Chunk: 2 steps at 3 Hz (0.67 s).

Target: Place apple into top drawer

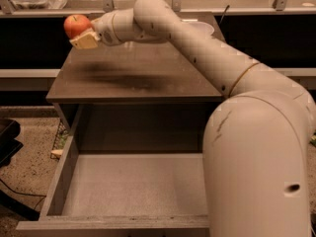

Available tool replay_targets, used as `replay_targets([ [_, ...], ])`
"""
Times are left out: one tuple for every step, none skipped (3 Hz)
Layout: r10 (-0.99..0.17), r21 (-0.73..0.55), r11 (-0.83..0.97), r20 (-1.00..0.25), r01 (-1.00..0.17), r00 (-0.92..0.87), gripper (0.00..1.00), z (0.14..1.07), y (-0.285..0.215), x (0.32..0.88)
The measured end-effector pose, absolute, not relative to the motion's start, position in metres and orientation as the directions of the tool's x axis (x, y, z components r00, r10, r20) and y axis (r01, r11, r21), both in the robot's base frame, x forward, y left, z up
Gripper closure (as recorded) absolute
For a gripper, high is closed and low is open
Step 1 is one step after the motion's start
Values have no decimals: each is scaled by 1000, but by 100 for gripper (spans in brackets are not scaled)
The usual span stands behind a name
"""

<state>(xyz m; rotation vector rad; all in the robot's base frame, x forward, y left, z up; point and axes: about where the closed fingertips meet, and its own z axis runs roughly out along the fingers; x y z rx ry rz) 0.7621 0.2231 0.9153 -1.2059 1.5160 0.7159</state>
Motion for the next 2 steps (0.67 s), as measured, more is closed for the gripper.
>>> replay_targets([
  [-349, -177, 362, -936, -915, 43, 100, 957, 180, 733],
  [-449, -185, 441, -893, -878, -38, 100, 945, 87, 673],
])
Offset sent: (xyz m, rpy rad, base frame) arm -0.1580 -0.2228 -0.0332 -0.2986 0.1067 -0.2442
